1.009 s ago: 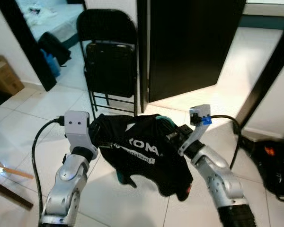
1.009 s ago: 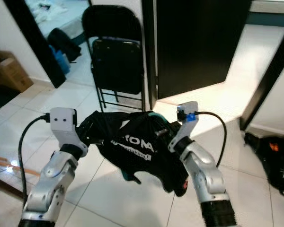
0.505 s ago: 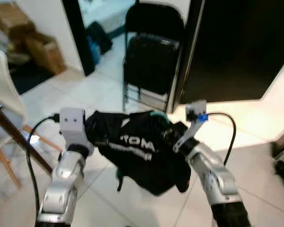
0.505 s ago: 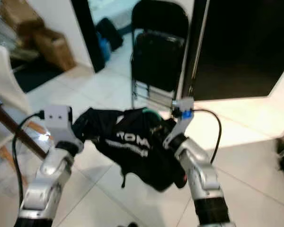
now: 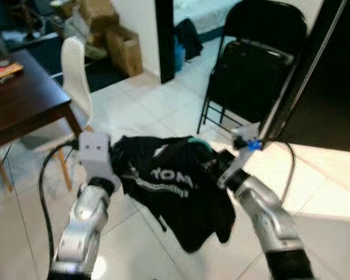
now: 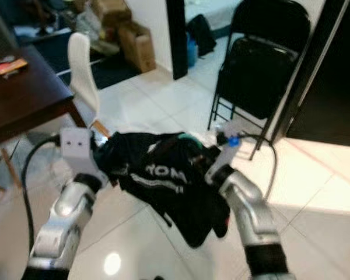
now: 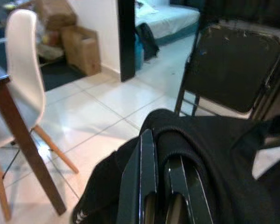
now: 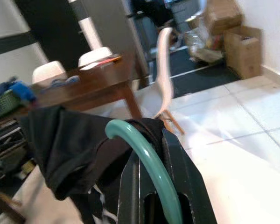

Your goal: Hang hanger

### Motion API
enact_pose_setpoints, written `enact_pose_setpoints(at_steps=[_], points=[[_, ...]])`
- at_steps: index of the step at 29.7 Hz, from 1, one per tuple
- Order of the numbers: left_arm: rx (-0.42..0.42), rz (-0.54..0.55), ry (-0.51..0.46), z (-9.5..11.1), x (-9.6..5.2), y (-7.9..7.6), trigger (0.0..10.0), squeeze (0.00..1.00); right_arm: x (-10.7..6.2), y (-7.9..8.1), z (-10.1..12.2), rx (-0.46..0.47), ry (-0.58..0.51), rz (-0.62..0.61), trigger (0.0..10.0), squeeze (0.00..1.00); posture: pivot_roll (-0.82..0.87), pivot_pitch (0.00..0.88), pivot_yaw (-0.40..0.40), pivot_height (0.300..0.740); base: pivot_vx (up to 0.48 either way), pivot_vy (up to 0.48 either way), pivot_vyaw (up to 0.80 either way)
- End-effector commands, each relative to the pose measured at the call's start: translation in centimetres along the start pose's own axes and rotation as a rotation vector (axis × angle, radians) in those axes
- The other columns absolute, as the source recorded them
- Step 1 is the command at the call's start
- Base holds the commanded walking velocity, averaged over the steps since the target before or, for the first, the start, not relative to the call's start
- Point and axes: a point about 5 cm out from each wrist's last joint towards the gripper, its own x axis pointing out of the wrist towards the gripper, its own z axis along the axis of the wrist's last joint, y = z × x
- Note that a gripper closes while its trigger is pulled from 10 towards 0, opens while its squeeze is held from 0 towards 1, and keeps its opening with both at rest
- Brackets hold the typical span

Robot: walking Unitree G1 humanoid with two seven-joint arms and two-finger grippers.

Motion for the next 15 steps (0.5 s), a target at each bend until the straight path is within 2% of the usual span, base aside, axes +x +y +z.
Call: enact_pose_setpoints(at_steps=[1, 10, 12, 15], points=[[0.009, 0.012, 0.003, -0.1, -0.1, 0.3, 10.0, 0.0, 0.3, 0.6, 0.0, -0.005, -0.016, 0.029, 10.0, 0.0, -0.05, 0.118, 0.015, 0.74, 0.0, 0.0, 0.8], [0.006, 0.003, -0.038, 0.9, 0.2, 0.4, 10.0, 0.0, 0.7, 0.4, 0.8, -0.022, -0.041, 0.041, 10.0, 0.0, -0.05, 0.113, 0.014, 0.74, 0.0, 0.0, 0.8], [0.009, 0.003, -0.062, 1.5, 0.4, 0.6, 10.0, 0.0, 1.0, 0.4, 1.6, -0.025, -0.066, 0.046, 10.0, 0.0, -0.05, 0.113, 0.014, 0.74, 0.0, 0.0, 0.8], [0.02, 0.004, -0.145, 4.0, 1.1, 1.3, 10.0, 0.0, 2.1, 0.7, 4.4, -0.053, -0.153, 0.053, 10.0, 0.0, -0.04, 0.107, 0.011, 0.74, 0.19, 0.0, 0.41]])
